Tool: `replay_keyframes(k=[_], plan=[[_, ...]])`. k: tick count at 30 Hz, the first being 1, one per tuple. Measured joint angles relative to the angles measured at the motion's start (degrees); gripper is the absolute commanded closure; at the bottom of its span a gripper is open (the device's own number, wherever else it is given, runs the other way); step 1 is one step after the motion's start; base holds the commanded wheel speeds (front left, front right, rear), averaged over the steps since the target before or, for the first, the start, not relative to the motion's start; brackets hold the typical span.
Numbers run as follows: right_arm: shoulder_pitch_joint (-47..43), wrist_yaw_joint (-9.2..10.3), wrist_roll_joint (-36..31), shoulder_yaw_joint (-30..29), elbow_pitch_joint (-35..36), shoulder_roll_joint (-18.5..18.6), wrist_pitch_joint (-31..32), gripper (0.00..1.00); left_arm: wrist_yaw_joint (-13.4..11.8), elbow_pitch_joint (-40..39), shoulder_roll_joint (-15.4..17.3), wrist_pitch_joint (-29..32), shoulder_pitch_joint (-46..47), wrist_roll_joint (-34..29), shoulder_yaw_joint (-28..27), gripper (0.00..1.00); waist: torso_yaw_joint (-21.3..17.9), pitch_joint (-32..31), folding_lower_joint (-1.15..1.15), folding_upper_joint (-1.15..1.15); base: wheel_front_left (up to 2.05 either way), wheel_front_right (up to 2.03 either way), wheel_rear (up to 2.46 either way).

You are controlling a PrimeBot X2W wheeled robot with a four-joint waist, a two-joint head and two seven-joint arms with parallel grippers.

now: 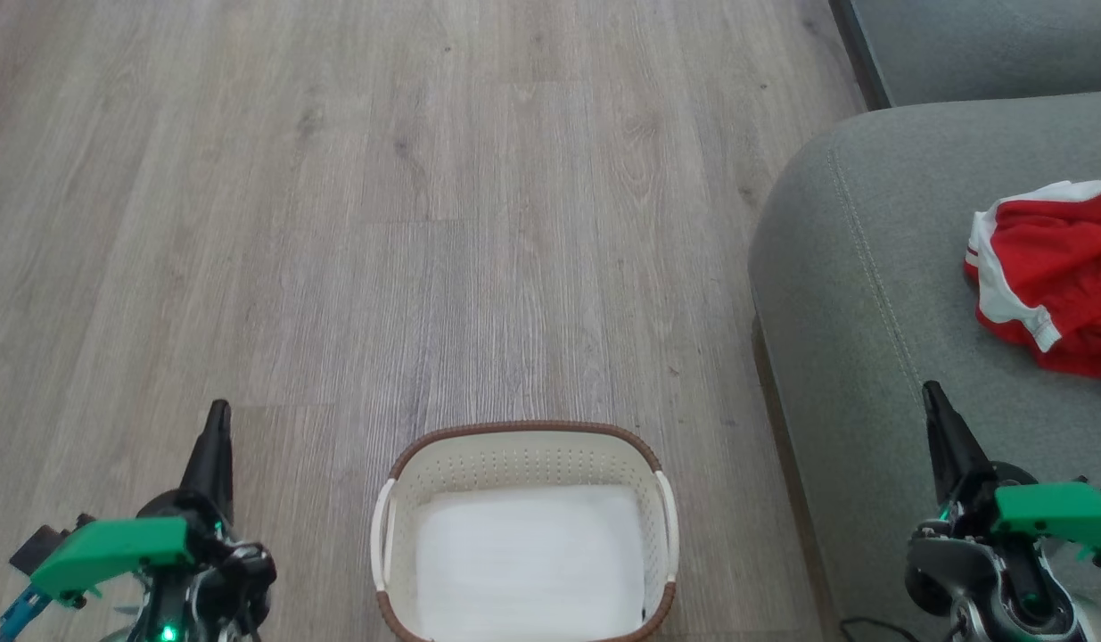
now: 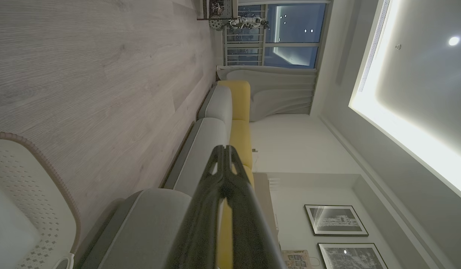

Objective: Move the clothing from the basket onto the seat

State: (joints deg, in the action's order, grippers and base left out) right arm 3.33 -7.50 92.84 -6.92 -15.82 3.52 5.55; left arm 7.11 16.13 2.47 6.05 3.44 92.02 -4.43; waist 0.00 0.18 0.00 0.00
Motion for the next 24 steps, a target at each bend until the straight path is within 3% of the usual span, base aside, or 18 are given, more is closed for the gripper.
replay_keyframes(k=[24], plan=[[0.0,0.00,0.0,-0.2,0.0,0.0,0.1,1.00,0.0,0.0,0.0,0.0,0.0,0.0,0.0,1.00,0.0,0.0,0.00,0.00,0.00,0.00,0.00]])
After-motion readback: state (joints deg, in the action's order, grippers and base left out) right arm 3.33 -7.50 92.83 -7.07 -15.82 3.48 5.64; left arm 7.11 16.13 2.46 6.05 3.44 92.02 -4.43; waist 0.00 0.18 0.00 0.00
